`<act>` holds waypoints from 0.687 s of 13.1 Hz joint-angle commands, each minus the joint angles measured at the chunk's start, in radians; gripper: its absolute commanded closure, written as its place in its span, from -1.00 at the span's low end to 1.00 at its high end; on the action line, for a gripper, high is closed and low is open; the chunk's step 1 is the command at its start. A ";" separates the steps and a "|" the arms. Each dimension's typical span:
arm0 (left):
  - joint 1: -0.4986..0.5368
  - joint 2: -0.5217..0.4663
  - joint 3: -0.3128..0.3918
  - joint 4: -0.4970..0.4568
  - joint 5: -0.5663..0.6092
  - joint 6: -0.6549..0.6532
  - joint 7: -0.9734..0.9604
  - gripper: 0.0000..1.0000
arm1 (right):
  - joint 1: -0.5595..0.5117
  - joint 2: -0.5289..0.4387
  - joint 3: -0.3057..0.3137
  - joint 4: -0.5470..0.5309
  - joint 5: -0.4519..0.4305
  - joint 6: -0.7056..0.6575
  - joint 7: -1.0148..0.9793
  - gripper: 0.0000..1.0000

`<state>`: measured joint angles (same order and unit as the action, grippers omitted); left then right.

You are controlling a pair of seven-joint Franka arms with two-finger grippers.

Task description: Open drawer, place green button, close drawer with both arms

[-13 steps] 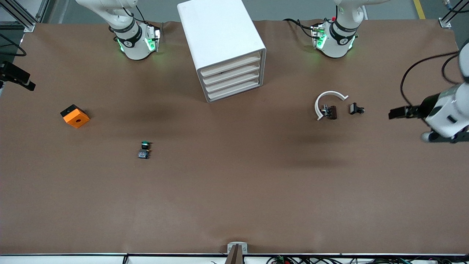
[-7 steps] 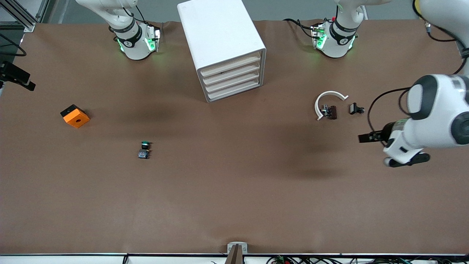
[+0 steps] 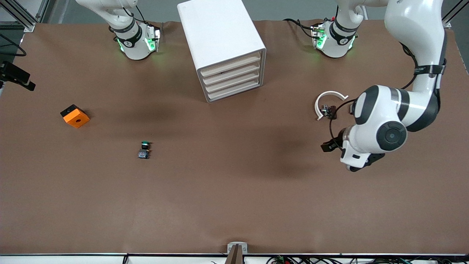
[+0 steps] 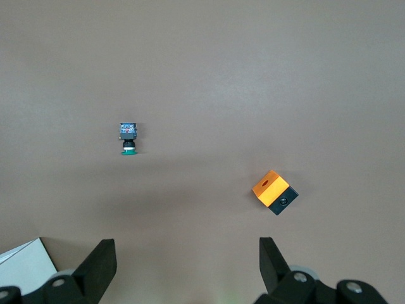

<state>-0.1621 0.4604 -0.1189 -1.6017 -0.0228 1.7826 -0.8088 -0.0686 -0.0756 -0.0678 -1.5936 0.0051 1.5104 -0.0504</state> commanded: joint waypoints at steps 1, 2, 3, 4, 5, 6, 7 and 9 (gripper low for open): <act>-0.001 0.017 -0.054 0.012 -0.040 -0.011 -0.183 -1.00 | -0.011 -0.026 0.009 -0.023 0.001 0.007 0.009 -1.00; -0.001 0.027 -0.071 0.012 -0.055 -0.012 -0.270 -1.00 | -0.011 -0.026 0.009 -0.022 0.001 0.005 0.011 -1.00; -0.001 0.043 -0.088 0.017 -0.087 -0.012 -0.352 -1.00 | -0.011 -0.026 0.009 -0.023 0.001 0.005 0.011 -1.00; -0.002 0.055 -0.093 0.019 -0.119 -0.012 -0.427 -1.00 | -0.011 -0.026 0.009 -0.023 0.001 0.007 0.011 -1.00; -0.010 0.069 -0.102 0.019 -0.140 -0.018 -0.494 -1.00 | -0.011 -0.026 0.009 -0.023 0.001 0.005 0.011 -1.00; -0.014 0.078 -0.113 0.019 -0.149 -0.035 -0.554 -1.00 | -0.010 -0.026 0.009 -0.023 0.001 0.005 0.011 -1.00; -0.017 0.090 -0.114 0.020 -0.160 -0.066 -0.629 -1.00 | -0.011 -0.026 0.009 -0.022 0.001 0.005 0.011 -1.00; -0.017 0.110 -0.133 0.019 -0.212 -0.094 -0.743 -1.00 | -0.011 -0.026 0.009 -0.023 0.001 0.005 0.011 -1.00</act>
<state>-0.1789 0.5499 -0.2366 -1.6004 -0.1918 1.7248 -1.4562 -0.0686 -0.0756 -0.0678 -1.5936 0.0051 1.5104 -0.0504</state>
